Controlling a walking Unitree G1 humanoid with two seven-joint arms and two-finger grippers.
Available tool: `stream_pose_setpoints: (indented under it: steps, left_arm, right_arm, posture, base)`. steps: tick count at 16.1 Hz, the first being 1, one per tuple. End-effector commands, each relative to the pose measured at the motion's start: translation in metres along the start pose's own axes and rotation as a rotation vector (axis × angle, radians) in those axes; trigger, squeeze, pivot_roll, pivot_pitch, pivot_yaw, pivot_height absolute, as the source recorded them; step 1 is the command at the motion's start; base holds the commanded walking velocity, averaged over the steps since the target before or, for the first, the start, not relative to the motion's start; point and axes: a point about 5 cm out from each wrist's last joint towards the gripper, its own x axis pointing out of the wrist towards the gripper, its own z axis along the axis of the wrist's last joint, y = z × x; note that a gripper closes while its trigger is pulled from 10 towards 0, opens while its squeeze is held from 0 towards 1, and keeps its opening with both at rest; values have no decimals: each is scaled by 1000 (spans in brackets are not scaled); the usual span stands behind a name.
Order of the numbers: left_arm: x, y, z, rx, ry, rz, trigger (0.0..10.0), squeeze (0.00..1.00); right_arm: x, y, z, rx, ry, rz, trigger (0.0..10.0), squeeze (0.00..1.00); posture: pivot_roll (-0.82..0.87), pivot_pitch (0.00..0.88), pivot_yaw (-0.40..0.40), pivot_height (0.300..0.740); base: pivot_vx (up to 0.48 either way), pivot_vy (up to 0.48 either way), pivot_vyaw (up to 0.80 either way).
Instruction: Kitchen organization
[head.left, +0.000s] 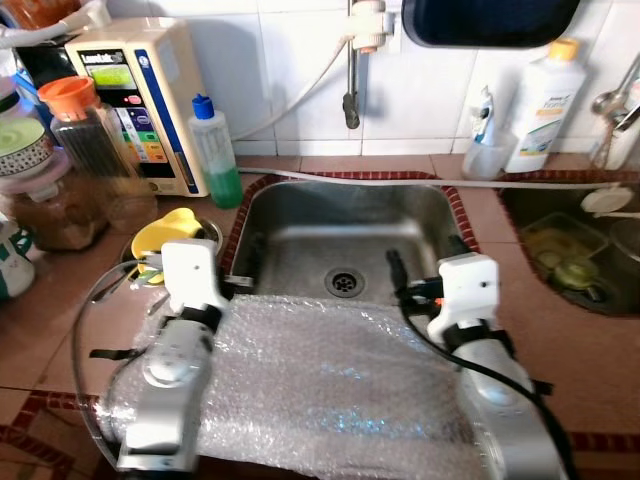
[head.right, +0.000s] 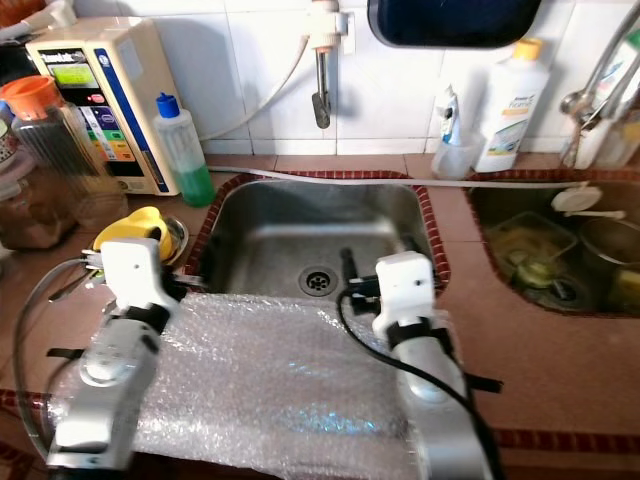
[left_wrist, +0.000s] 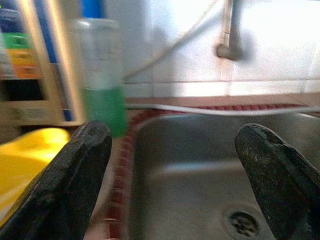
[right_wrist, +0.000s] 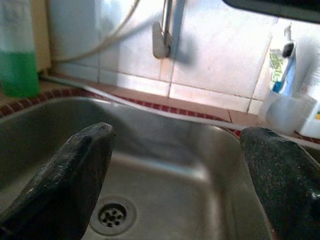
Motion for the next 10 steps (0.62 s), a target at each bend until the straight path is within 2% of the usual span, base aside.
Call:
stream_pose_setpoints:
  steps: [1, 3, 6, 10]
  left_arm:
    - [-1, 4, 1, 21, -1, 14, 10000, 0]
    - [-1, 5, 0, 21, 2, 23, 10000, 0]
    - [-7, 11, -14, 46, 45, 41, 10000, 0]
    - [-11, 12, -20, 64, 79, 11, 10000, 0]
  right_arm:
    - [0, 1, 3, 9, -12, 4, 10000, 0]
    - [0, 2, 3, 7, -12, 7, 10000, 0]
    - [1, 1, -2, 1, 0, 6, 10000, 0]
    - [-1, -11, -2, -54, 0, -11, 10000, 0]
  posture:
    - [15, 20, 64, 740]
    - [16, 22, 61, 740]
    - [16, 22, 61, 740]
    - [19, 31, 61, 740]
  base:
    - [0, 0, 0]
    - [0, 0, 0]
    - [0, 0, 0]
    - [0, 0, 0]
